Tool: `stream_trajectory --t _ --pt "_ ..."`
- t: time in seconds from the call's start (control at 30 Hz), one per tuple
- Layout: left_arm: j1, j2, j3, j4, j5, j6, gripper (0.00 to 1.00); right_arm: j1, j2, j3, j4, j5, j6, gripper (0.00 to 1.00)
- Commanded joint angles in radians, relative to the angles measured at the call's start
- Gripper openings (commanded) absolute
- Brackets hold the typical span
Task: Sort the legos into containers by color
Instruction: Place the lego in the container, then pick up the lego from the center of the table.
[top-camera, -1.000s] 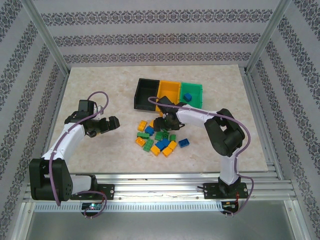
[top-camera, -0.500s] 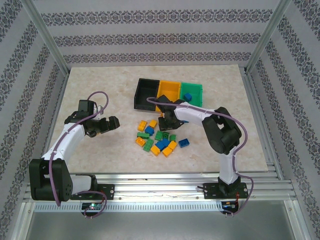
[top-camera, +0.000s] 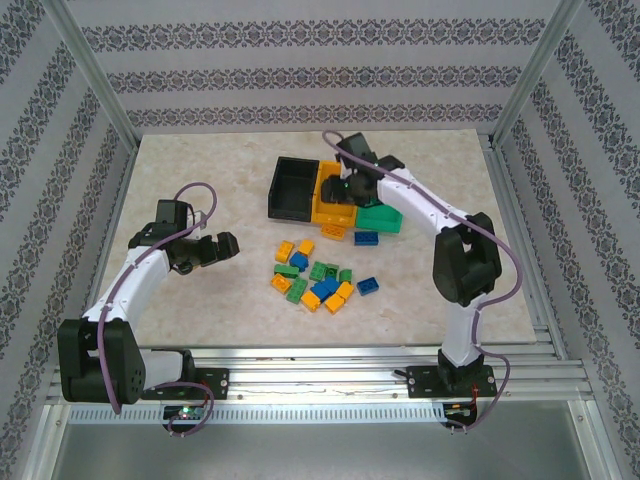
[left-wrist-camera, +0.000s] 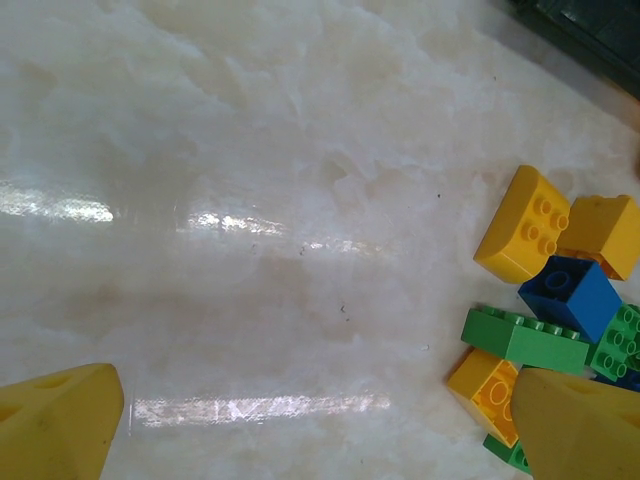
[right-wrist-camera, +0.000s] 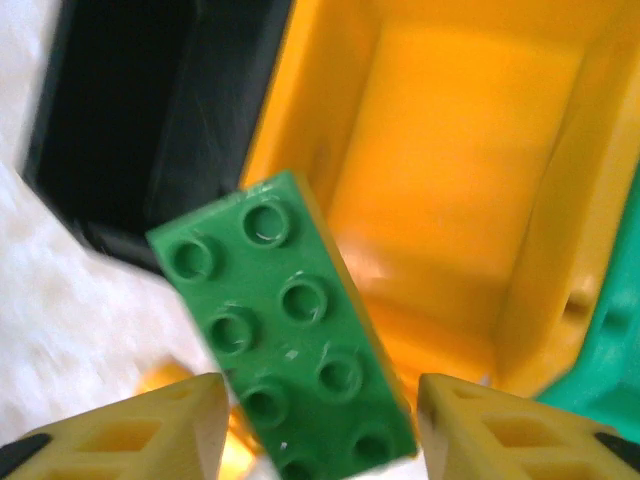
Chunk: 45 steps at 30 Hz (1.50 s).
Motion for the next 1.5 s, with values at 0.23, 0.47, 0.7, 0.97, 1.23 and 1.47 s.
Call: stream_trajectory --t 0.23,0.47,0.7,0.97,1.23,1.47 --pt "0.012 -0.021 0.004 -0.025 -0.023 0.012 0.99 0.065 -0.076 -0.217 0.017 -0.030 -0.020 0.60" --pt "0.013 0.039 0.030 -0.020 0.040 0.002 1.00 0.152 -0.161 -0.416 0.023 0.008 -0.009 0.60" --pt "0.011 0.033 0.018 -0.023 0.046 -0.002 1.00 0.219 -0.127 -0.429 0.021 0.023 -0.004 0.61" --pt "0.011 0.020 0.015 -0.030 0.014 0.003 1.00 0.254 -0.053 -0.304 0.031 -0.017 0.003 0.64" --pt "0.013 0.026 0.022 -0.027 0.016 0.003 1.00 0.244 0.070 -0.156 -0.009 -0.005 0.008 0.67" --pt "0.011 0.022 0.014 -0.025 0.026 0.003 1.00 0.242 0.141 -0.114 -0.006 0.001 0.032 0.68"
